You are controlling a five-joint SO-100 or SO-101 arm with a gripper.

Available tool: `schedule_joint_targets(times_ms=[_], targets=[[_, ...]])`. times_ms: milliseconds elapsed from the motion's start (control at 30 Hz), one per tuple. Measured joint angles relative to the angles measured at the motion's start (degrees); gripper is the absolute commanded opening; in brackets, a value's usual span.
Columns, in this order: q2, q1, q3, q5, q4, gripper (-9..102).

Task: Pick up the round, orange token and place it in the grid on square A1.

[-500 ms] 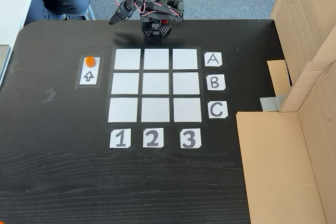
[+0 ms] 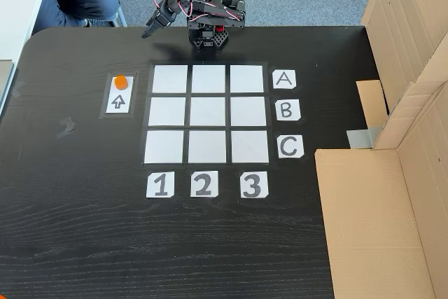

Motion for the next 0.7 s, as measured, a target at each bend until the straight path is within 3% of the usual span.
schedule_joint_targets(times_ms=[533,700], targets=[[-19.86,0.44,-18.19,-0.35,2.11,28],[-29.36,0.62,-29.18,-2.81,8.44,28]])
